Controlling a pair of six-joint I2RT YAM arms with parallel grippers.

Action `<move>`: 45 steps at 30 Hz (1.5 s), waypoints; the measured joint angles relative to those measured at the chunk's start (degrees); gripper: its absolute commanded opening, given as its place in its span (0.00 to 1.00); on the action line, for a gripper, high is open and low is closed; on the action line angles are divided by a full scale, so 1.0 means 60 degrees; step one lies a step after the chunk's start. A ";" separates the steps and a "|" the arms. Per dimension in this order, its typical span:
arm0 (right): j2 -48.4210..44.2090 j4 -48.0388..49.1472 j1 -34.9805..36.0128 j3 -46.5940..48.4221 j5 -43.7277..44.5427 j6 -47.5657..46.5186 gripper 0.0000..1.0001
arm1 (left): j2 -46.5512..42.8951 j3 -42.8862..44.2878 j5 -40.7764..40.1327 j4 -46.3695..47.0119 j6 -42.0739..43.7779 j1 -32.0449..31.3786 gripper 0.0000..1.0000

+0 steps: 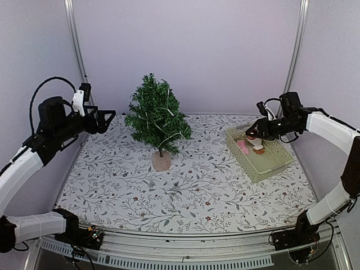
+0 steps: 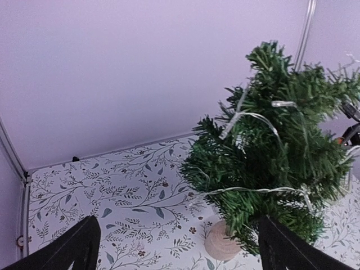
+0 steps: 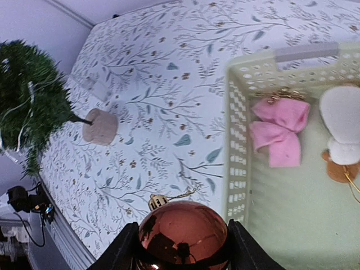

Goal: Decorate the small christmas tree

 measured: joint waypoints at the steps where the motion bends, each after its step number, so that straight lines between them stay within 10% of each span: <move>1: -0.0058 0.0069 0.0186 0.0000 -0.0171 -0.0047 0.44 | -0.0186 -0.0109 0.0044 0.0004 0.0091 -0.0106 0.99; 16: -0.0463 0.1362 0.3464 0.0004 -0.1297 0.0470 0.42 | -0.2470 -0.1486 -0.1548 -0.0350 0.0878 -0.4182 0.69; 26: 0.0379 0.1566 0.5129 0.0382 -0.0066 0.1512 0.39 | -0.0364 -0.1741 -0.4699 0.0641 0.0958 -0.8597 0.49; 38: 0.0885 0.1803 0.6087 0.0641 0.0856 0.1847 0.39 | 0.2506 -0.1749 -0.5708 0.3311 0.0219 -0.9216 0.24; 45: 0.0943 0.1989 0.6550 0.0736 0.1377 0.2091 0.38 | 0.3133 -0.1665 -0.5756 0.3719 -0.0022 -0.9216 0.28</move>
